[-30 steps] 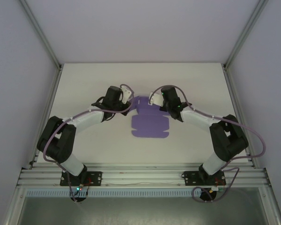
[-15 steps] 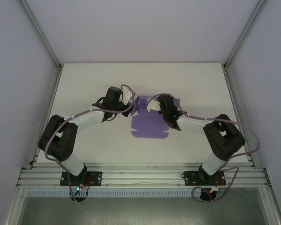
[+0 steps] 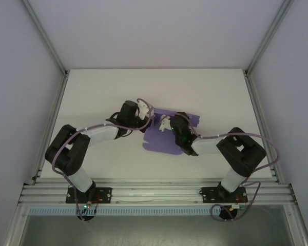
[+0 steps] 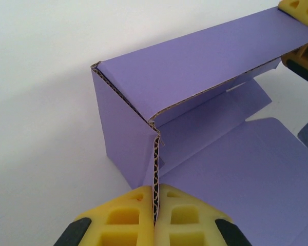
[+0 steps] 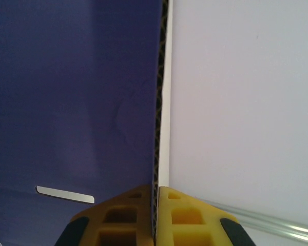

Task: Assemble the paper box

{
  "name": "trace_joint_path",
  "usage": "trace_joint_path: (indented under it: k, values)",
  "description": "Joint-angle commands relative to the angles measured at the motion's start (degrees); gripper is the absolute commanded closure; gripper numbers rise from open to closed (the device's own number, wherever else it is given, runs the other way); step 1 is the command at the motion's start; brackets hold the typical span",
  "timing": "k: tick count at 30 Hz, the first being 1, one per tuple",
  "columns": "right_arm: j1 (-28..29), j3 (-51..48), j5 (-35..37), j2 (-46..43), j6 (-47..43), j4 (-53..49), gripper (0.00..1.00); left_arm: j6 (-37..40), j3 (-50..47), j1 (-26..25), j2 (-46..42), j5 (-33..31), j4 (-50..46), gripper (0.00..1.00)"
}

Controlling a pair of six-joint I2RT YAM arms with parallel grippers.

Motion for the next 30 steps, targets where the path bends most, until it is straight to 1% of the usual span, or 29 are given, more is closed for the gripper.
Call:
trace_joint_path:
  k: [1,4,8,11,15,17,18,19,20,23,25,26,28,29,30]
  values:
    - [2.4,-1.9,1.4,-0.4,-0.8,-0.1,1.0,-3.2,-2.6,-1.4,2.5,0.9,1.3,1.0]
    - [3.0,-3.0,1.3,-1.1,0.1,0.0,1.0,-4.9,-3.5,-1.4,3.0,0.0,3.8,1.0]
    - [3.7,-3.6,0.1,-1.6,2.6,-2.1,1.0,-6.2,-2.8,-1.6,5.5,0.9,6.5,1.0]
    - [3.8,-4.4,-0.1,-2.0,2.4,-2.3,1.0,-6.7,-2.7,-1.6,7.1,0.9,8.6,1.0]
    - [3.8,-5.4,-0.7,-3.0,2.8,-2.3,1.0,-6.5,-3.4,-1.6,8.3,-2.4,11.0,1.0]
    - [3.9,-5.7,-0.1,-3.2,3.0,-2.5,1.0,-6.6,-3.4,-1.5,7.0,-2.5,9.7,0.98]
    - [3.9,-5.9,0.4,-3.2,2.9,-2.1,1.0,-6.8,-4.1,-1.8,5.8,-2.4,10.0,0.92]
    - [3.9,-6.0,0.8,-3.4,2.5,-1.8,1.0,-6.8,-5.2,-1.5,3.9,-3.0,10.7,0.8]
    - [3.8,-6.4,1.1,-3.5,2.1,-1.3,1.0,-6.4,-6.6,-1.5,1.4,-3.9,11.2,0.73]
    - [3.7,-6.6,0.9,-4.4,1.8,-1.1,1.0,-4.2,-7.9,-1.4,-5.4,-9.9,8.4,0.61]
    - [3.5,-6.5,0.7,-4.3,1.3,-0.8,1.0,-4.0,-7.6,-1.0,-8.7,-12.6,6.0,0.6]
    - [3.3,-6.5,0.7,-4.1,0.7,-0.4,1.0,-4.1,-7.3,-0.9,-10.4,-12.6,4.7,0.58]
    - [3.1,-6.6,0.9,-3.3,-1.0,1.4,1.0,-4.2,-6.9,-0.7,-13.5,-12.6,2.5,0.43]
    - [3.0,-6.5,1.0,-2.9,-1.9,2.7,1.0,-3.9,-7.1,-0.6,-15.3,-12.7,1.4,0.41]
    - [2.8,-6.5,0.9,-2.7,-2.7,3.6,1.0,-4.2,-7.4,-0.5,-17.1,-13.6,0.8,0.37]
